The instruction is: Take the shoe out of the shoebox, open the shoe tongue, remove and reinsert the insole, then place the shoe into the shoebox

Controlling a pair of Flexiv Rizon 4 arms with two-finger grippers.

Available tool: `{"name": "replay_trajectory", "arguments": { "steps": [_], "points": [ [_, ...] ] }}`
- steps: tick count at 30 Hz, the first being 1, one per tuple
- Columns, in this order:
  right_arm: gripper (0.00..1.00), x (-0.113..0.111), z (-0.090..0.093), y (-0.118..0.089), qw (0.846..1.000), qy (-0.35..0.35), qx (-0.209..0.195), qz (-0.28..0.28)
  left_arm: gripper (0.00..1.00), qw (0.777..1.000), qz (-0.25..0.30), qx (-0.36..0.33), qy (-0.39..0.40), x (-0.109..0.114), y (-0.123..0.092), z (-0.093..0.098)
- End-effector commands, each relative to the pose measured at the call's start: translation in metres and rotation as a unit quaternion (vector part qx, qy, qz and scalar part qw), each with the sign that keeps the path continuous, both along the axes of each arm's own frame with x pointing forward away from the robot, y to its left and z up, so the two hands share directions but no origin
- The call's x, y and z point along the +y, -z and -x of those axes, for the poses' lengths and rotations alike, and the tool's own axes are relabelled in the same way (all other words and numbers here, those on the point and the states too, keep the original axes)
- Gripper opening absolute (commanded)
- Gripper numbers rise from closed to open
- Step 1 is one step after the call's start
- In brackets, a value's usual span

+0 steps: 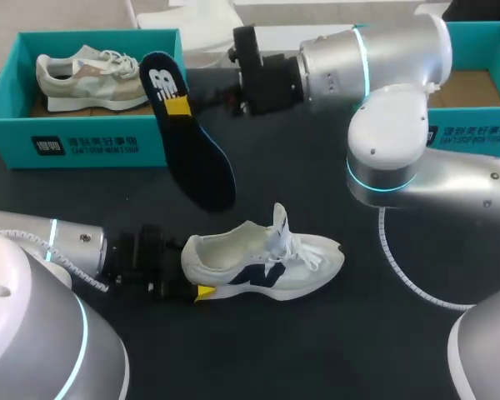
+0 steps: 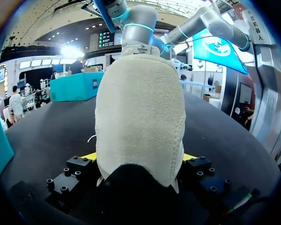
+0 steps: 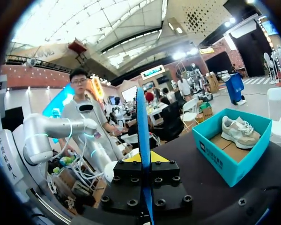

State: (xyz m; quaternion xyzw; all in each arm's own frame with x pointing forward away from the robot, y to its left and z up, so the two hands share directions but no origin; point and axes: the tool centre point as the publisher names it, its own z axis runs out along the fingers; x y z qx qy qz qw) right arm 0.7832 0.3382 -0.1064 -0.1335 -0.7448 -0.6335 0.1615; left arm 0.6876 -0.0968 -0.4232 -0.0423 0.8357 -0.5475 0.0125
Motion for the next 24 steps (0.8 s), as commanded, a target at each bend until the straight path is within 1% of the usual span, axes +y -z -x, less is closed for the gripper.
{"name": "replay_trajectory", "arguments": {
  "steps": [1,4,5,7,9,14,16,20,21,24],
  "points": [
    [0.0,-0.026,0.003,-0.007,1.0,-0.015,0.009,-0.006,0.0,1.0,-0.001,0.0,-0.001,-0.001,0.004,0.004],
    [0.0,-0.035,0.004,-0.015,0.999,-0.025,0.019,-0.015,0.0,1.0,-0.001,0.0,-0.001,-0.001,0.004,0.004],
    [0.0,-0.039,0.004,-0.02,0.999,-0.027,0.019,-0.028,0.0,1.0,-0.001,0.0,-0.001,-0.001,0.004,0.004],
    [0.0,-0.047,0.007,-0.027,0.998,-0.035,0.033,-0.033,0.0,1.0,-0.001,0.0,-0.001,-0.001,0.004,0.004],
    [0.0,-0.052,0.01,-0.036,0.997,-0.039,0.043,-0.052,0.0,1.0,-0.001,0.0,-0.001,-0.001,0.004,0.004],
    [0.0,-0.063,0.022,-0.063,0.995,-0.046,0.067,-0.063,0.0,1.0,-0.001,0.0,-0.001,-0.001,0.004,0.004],
    [0.0,-0.067,0.029,-0.07,0.994,-0.044,0.08,-0.066,0.0,1.0,-0.001,0.0,-0.001,-0.001,0.004,0.004],
    [0.0,-0.073,0.04,-0.078,0.993,-0.031,0.098,-0.055,0.0,1.0,-0.001,0.0,-0.001,-0.001,0.004,0.004],
    [0.0,-0.075,0.042,-0.08,0.995,-0.02,0.087,-0.037,0.0,1.0,-0.001,0.0,-0.001,-0.001,0.004,0.004],
    [0.0,-0.075,0.042,-0.08,0.995,-0.02,0.087,-0.037,0.0,1.0,-0.001,0.0,-0.001,-0.001,0.004,0.004]
  ]
}}
